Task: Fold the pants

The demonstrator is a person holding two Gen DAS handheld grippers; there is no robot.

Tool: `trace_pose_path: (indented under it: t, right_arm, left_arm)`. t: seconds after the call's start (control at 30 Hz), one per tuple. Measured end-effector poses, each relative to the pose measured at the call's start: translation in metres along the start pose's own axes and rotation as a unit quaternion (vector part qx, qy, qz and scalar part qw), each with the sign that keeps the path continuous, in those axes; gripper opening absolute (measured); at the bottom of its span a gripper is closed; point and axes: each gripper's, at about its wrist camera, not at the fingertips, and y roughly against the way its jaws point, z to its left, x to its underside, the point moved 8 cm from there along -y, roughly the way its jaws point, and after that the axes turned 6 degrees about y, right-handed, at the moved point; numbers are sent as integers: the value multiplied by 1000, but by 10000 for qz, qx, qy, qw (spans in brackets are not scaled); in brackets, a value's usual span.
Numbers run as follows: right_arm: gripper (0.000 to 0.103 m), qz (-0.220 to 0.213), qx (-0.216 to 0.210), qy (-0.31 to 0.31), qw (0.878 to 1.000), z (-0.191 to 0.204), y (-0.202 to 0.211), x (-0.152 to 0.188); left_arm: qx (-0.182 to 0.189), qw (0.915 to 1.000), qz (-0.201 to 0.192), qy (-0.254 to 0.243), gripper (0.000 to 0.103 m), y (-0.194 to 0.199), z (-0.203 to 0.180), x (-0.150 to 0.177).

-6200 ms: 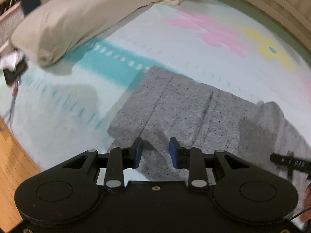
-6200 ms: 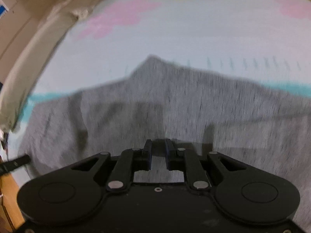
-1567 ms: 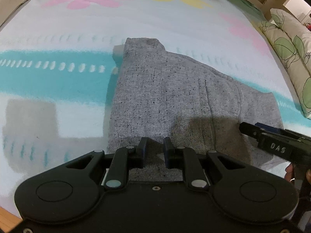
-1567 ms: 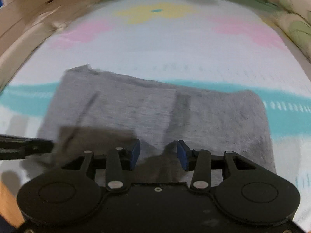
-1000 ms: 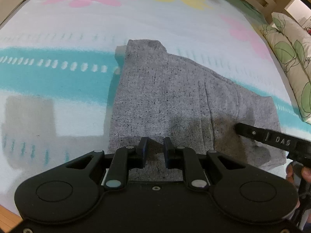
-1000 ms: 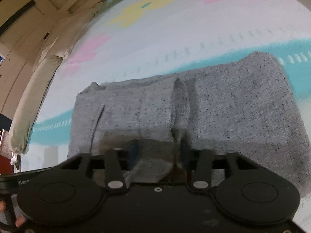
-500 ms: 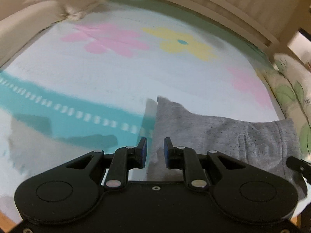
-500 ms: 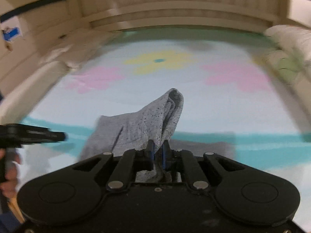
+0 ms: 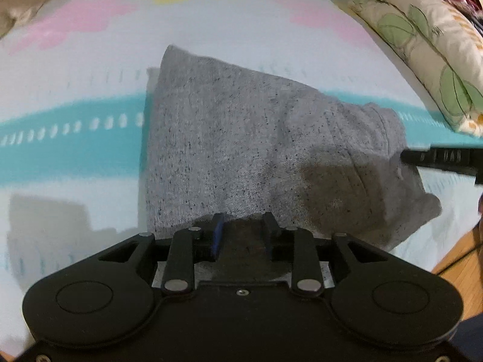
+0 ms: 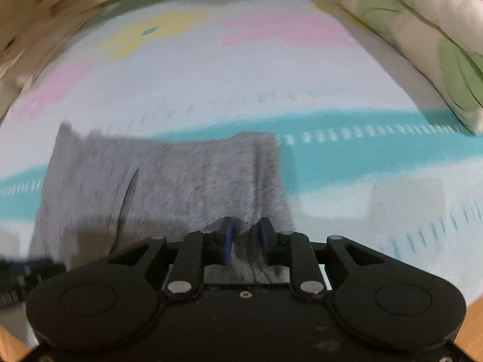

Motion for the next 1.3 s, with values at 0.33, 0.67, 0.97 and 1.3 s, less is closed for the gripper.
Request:
trace_pose_path:
  t: [0.33,0.67,0.97,1.3]
  right_arm:
    - [31,-484,-258,210,9983,20,-2,-18]
    - [60,-516,-48,610,9968,10,-16,2]
    - [72,-228,-349,28,9991,-9,-29,7]
    - [81,-85,-927,-627,9937,-22,-44,7]
  left_arm:
    - [-307,9964,-776,-177,48,-7,-8,-39]
    - [-318,9970,-698,-118,63,-16,18,-17]
    - [-222,9963,-826,129,65,-10,33,-19]
    - [-291,9921,-710,992,62,-14,68,-22]
